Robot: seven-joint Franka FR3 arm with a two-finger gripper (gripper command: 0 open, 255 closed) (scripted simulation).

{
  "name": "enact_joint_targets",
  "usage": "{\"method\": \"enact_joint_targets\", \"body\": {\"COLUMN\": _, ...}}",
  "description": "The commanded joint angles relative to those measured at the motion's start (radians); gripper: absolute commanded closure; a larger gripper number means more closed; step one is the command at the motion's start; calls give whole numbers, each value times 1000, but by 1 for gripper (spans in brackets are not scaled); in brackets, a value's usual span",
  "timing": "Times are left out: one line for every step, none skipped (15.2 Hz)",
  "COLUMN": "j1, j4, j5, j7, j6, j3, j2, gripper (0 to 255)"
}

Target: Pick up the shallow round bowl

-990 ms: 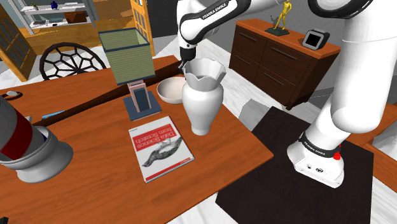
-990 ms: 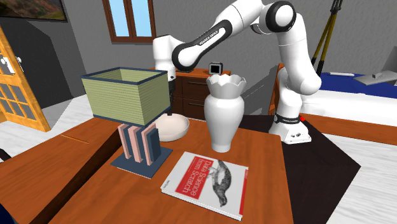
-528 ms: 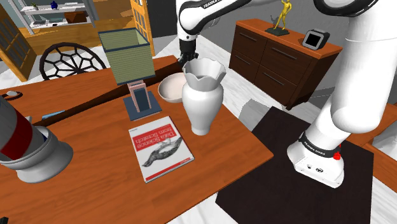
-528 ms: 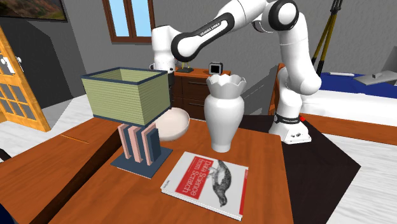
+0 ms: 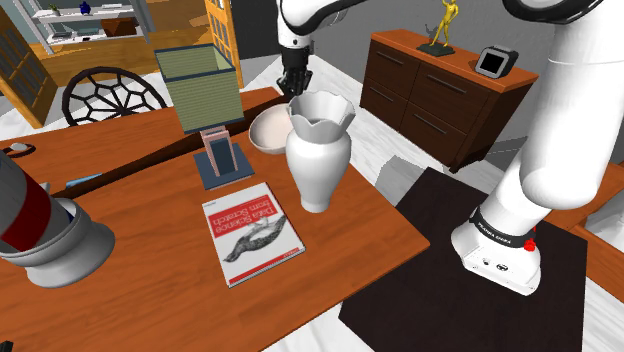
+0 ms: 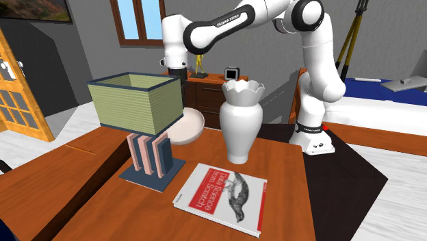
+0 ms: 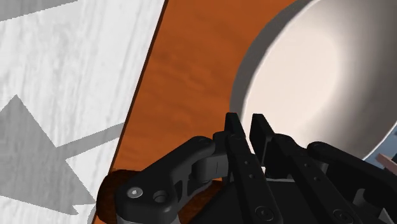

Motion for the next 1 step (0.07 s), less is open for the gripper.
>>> {"method": "enact_joint_targets", "body": {"j1": 0, "j4": 7, "j5": 0, "j7": 0, "j6": -8, "j3": 0, "j2": -1, "gripper": 255}}
